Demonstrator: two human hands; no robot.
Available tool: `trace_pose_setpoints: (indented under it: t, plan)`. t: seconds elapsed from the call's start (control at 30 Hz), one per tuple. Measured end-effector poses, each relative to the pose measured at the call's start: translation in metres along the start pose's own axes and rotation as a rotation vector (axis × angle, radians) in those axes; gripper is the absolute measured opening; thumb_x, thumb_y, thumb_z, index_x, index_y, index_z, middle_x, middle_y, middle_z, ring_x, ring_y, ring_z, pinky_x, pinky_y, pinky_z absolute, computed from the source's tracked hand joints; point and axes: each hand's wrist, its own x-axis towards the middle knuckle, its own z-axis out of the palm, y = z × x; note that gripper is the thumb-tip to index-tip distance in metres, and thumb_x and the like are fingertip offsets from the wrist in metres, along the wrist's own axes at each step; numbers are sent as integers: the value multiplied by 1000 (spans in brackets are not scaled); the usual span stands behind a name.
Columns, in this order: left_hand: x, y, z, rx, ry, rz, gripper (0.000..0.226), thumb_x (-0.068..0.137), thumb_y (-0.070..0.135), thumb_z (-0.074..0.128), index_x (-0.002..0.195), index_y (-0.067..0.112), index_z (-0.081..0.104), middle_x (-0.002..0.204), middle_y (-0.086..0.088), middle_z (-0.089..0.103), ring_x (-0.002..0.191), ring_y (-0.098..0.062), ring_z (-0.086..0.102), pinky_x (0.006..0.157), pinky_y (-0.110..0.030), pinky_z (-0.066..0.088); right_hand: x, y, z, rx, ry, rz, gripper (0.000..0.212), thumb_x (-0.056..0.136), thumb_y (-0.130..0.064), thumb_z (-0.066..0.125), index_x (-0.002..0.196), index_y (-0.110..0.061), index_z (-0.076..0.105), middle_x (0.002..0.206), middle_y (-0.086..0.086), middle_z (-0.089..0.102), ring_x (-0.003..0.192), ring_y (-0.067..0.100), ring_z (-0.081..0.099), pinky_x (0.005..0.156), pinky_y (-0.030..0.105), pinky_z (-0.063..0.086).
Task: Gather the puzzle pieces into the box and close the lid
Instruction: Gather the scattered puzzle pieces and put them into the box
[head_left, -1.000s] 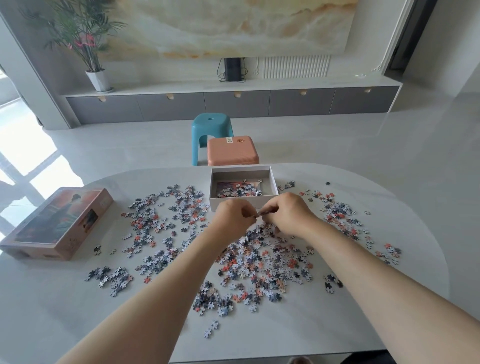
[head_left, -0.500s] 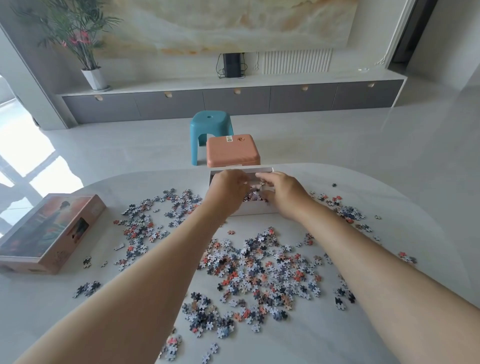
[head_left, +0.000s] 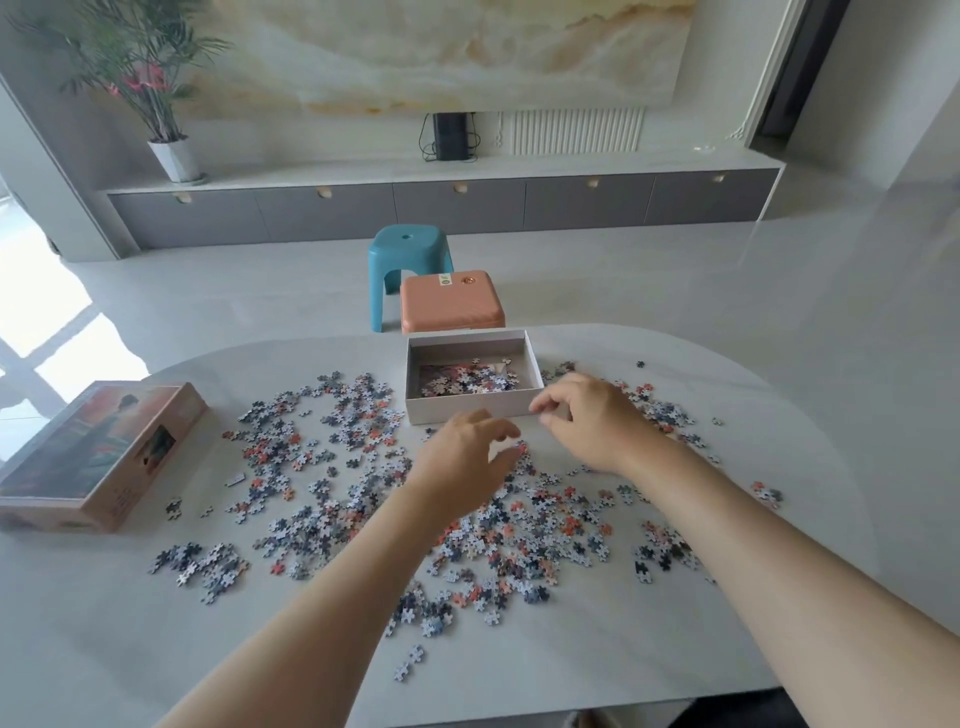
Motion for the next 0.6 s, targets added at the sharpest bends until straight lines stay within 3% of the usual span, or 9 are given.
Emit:
trace_pose_setpoints:
  t: [0.1,0.2,0.27,0.33,0.43,0.5,0.6]
  plan:
    - [-20,15,11,165,-194,-25,58,88,61,44,140,35,40,144,8,39,134,-13,31,114,-45,27,-29,12,2,-164,-186,213,53,93,-47,53,142,-31,43,148,6,38,138,27,32,112,51,31]
    - [-33,22,18,237,-280,-13,81,82,75,35,150,35,18,157,9,16,144,-16,10,118,-47,11,-58,17,5,-138,-310,371,84,84,-64,50,153,-34,15,161,6,7,149,34,2,115,64,15]
    - [-37,26,21,252,-278,-2,86,79,79,34,150,34,19,157,8,16,144,-18,10,118,-45,12,-77,13,8,-149,-389,346,88,85,-56,56,155,-33,7,163,6,-6,149,34,-10,117,64,7]
    - [-37,30,23,251,-236,15,77,83,72,41,147,31,28,153,5,25,141,-19,18,115,-44,20,-88,6,13,-131,-402,292,80,89,-35,58,155,-30,13,163,4,-4,150,31,-6,119,58,8]
    - [-33,35,23,170,-169,21,58,88,52,54,139,27,45,141,2,43,131,-18,33,111,-41,33,-86,3,25,-56,-277,208,55,92,-14,56,145,-23,44,151,1,33,143,28,27,117,44,27]
    - [-30,35,21,126,-152,24,49,89,43,59,134,25,52,133,1,51,124,-18,41,107,-42,39,-81,2,27,-52,-184,146,50,90,-4,57,136,-23,55,133,0,51,128,24,46,107,35,39]
    - [-31,35,13,96,-141,5,51,89,44,58,136,25,49,134,2,51,124,-19,43,105,-41,39,-76,-2,15,25,-127,138,51,91,-7,61,139,-22,54,138,2,57,128,22,51,108,32,38]
